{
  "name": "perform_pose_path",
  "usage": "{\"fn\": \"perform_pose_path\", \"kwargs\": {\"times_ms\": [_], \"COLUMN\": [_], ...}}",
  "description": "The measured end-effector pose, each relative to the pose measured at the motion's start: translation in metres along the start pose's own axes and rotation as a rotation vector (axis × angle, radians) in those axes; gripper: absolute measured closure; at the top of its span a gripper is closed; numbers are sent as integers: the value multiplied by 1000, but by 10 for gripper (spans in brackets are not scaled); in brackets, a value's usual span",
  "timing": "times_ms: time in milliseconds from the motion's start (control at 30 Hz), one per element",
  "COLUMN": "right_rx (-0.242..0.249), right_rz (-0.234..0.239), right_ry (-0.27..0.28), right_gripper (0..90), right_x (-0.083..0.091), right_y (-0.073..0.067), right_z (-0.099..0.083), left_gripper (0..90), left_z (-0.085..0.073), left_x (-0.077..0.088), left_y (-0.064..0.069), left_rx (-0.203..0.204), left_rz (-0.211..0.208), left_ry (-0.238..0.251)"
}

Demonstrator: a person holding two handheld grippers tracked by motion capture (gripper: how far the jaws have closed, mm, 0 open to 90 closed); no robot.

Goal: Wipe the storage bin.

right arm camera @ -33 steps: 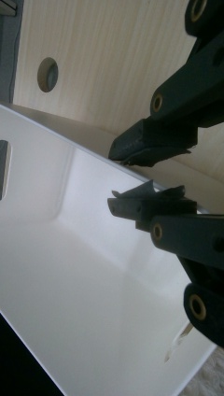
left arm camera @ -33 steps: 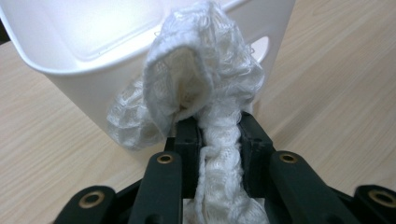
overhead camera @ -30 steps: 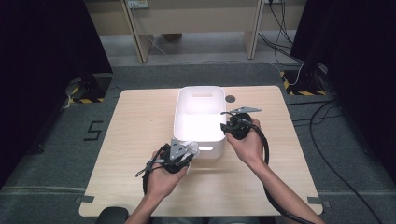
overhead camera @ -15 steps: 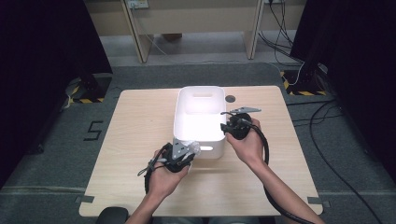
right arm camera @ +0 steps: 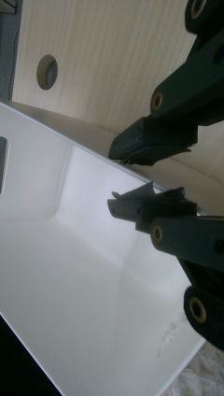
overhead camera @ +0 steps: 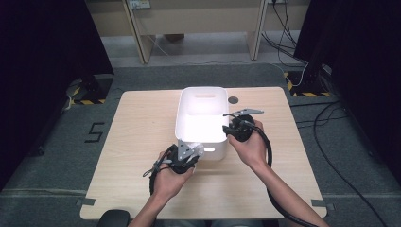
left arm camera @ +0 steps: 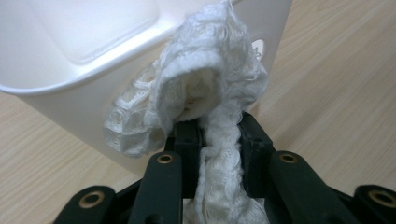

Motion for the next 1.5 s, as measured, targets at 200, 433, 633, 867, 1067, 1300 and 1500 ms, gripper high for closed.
{"fn": "perform_pose_path", "kwargs": {"times_ms": [200,433,633,867,1067,1300,1500], "right_rx": [-1,0,1,1,1,5,1], "right_rz": [0,0,0,0,1,0,0], "right_ry": [0,0,1,1,2,3,3], "right_gripper": [712,711,711,710,709,709,709], "right_x": [0,0,0,0,0,-1,0], "right_y": [0,0,0,0,0,0,0], "right_z": [0,0,0,0,0,0,0], "left_gripper": [731,731,732,732,732,732,731], "left_z": [-2,-3,-4,-6,-8,-9,-13], "left_x": [-3,-4,-6,-10,-14,-18,-24], "left_y": [1,1,3,5,7,10,14], "left_rx": [-6,-1,-9,-19,-21,-22,-25], "left_rz": [0,-6,-6,-10,-14,-19,-29], "left_ry": [-9,-10,-16,-28,-38,-47,-64]}}
Point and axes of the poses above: each handheld gripper's, and its own axes: x roughly backward along the jaws, z roughly out of its top, y roughly to its right, the point moved 6 cm from there along -x, roughly forward along the jaws, and after that the axes turned 13 degrees about -x, right-handed, at the moved point
